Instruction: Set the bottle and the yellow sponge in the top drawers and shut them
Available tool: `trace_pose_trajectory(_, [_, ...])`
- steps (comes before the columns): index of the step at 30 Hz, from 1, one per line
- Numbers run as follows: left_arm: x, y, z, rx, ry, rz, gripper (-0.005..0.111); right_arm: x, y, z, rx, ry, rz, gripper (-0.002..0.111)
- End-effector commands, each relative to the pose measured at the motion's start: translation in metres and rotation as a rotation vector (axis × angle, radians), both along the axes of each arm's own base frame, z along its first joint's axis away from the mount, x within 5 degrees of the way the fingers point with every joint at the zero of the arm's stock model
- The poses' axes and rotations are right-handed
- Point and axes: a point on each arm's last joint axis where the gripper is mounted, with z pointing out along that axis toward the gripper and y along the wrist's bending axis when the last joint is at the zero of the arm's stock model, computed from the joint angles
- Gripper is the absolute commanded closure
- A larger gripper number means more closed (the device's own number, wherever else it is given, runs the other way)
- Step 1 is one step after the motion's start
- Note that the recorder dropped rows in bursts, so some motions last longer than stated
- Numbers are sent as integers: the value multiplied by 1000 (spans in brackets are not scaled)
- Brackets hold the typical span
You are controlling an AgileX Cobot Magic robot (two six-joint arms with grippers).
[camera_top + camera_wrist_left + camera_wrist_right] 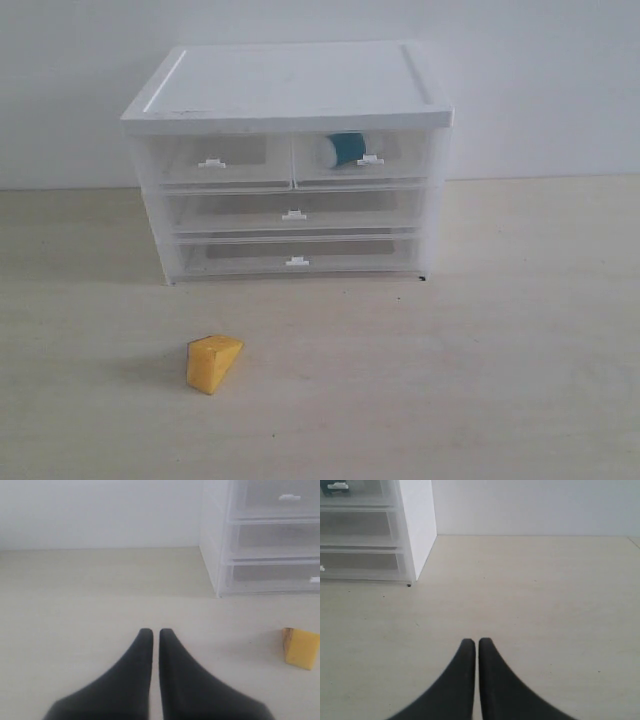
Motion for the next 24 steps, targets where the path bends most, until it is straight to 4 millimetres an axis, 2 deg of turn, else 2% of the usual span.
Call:
trace_pose_trajectory(1, [0, 0, -1, -2, -1, 3, 103, 0, 0, -1, -3, -4, -4, 108])
trace_pose_trajectory(13, [0, 0, -1, -2, -1, 3, 103, 0, 0, -1, -3, -4, -4, 108])
trace_pose_trajectory(19, [0, 1, 0, 147, -5, -22, 103, 0, 0, -1, -3, -4, -4, 108])
trace_pose_trajectory(24, [0, 1, 1, 158, -22, -24, 103, 0, 0, -1, -3, -4, -4, 108])
